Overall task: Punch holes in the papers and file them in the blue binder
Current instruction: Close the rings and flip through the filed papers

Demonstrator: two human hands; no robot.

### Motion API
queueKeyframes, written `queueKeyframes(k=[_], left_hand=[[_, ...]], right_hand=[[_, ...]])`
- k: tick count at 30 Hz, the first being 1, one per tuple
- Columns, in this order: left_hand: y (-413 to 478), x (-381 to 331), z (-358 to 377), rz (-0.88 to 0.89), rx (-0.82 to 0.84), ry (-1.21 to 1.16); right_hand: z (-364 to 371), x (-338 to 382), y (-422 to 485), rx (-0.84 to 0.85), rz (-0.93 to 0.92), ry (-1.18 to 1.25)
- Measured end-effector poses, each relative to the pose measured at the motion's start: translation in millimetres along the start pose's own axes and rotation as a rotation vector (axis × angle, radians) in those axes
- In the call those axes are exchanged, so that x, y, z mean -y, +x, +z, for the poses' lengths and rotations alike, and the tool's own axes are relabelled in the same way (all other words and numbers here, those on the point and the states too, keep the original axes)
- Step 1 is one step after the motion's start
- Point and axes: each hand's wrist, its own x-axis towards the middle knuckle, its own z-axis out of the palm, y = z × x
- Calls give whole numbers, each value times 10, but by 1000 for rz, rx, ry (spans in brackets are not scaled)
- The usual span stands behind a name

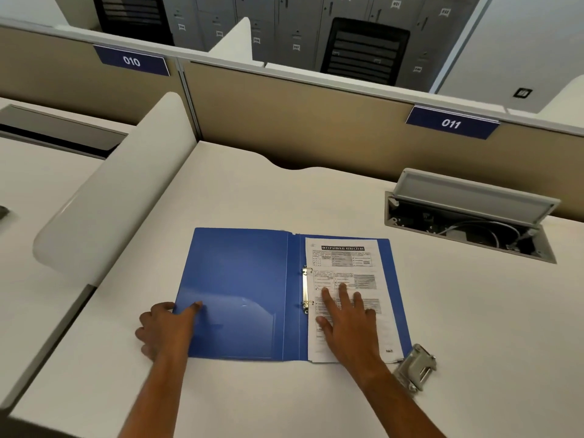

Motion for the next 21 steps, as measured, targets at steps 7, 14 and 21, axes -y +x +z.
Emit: queueKeyframes(k=[7,14,21], left_hand=[[318,-88,-150,-108,168,-179],[279,-101,-737,28,340,-554],[-222,-478,-1034,219,472,-774]], right_hand=[[-62,-47,73,61,-43,39],[-380,-158,52,117,-115,130],[-505,-542,48,-22,37,571]])
